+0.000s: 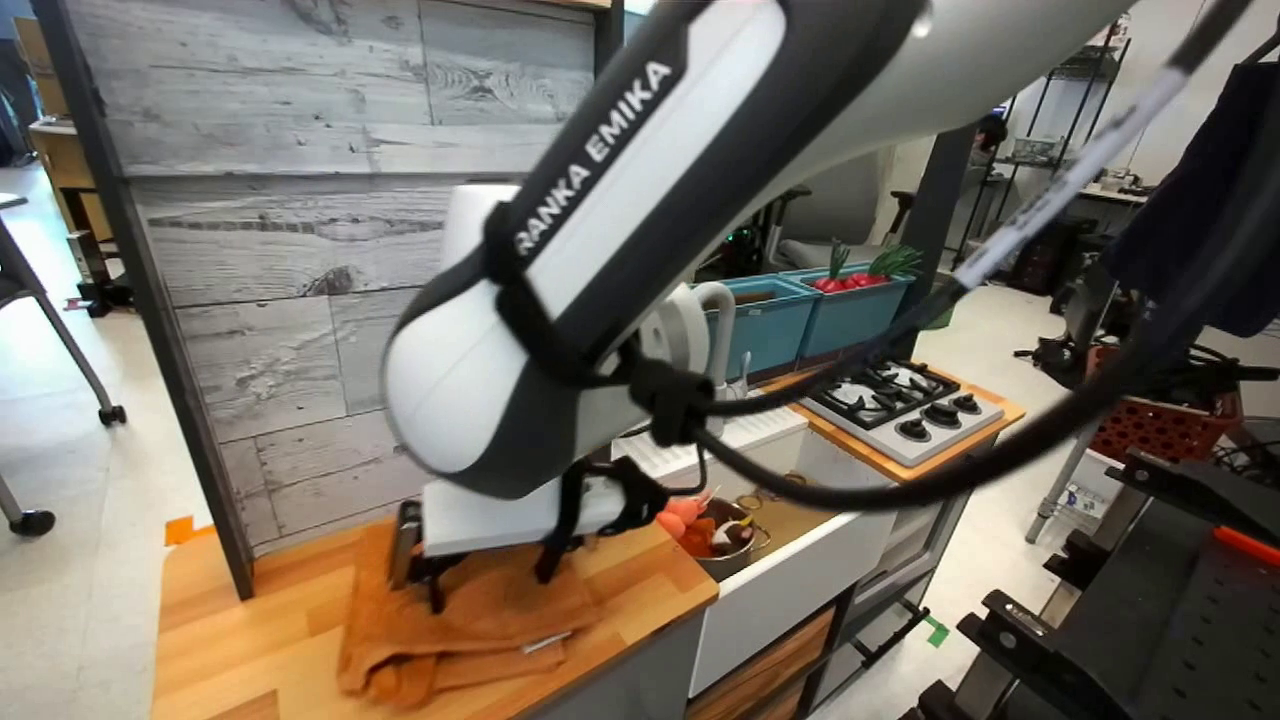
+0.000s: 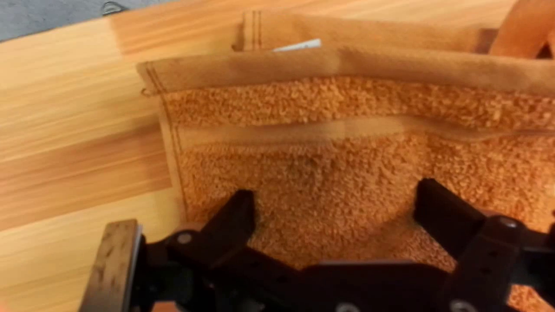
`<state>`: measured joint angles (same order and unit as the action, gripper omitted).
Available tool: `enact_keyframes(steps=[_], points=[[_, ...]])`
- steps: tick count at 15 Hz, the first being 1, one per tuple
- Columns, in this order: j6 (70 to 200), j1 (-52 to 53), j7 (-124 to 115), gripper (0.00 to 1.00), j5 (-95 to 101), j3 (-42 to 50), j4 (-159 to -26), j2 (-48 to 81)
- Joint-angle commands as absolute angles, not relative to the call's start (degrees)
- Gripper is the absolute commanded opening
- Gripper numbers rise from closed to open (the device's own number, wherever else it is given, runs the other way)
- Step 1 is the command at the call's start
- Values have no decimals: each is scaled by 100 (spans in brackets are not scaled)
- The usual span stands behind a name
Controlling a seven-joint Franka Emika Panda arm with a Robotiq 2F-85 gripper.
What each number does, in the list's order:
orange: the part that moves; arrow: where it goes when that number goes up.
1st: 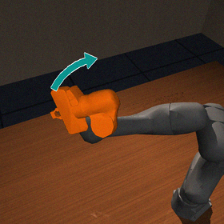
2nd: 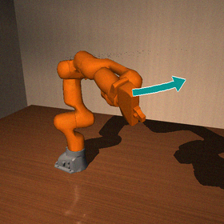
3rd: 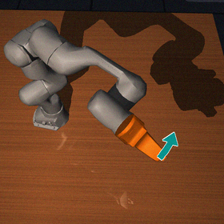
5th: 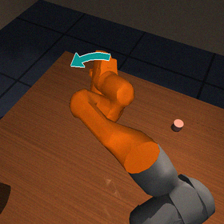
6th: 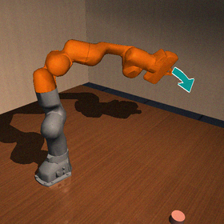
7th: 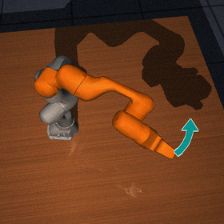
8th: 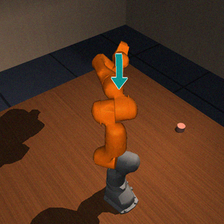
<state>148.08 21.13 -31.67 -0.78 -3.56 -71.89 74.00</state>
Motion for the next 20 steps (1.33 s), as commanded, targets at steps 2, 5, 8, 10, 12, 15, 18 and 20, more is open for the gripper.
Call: enact_keyframes(steps=[2,5,8,10,12,15,18,20], points=[[14415,1784,-3187,100,-398,-173,-7453,7212],[14263,2028,-3007,100,-322,-322,-7238,7440],[14267,2668,-3146,100,-168,-246,-6743,7810],[14125,3099,-3376,100,58,-112,-6193,8147],[13898,3305,-3411,100,79,20,-6064,8189],[13691,3253,-3348,100,115,259,-6343,8002],[13543,2949,-3446,100,-18,483,-6959,7624],[13389,2794,-3492,100,-25,652,-7330,7443]])
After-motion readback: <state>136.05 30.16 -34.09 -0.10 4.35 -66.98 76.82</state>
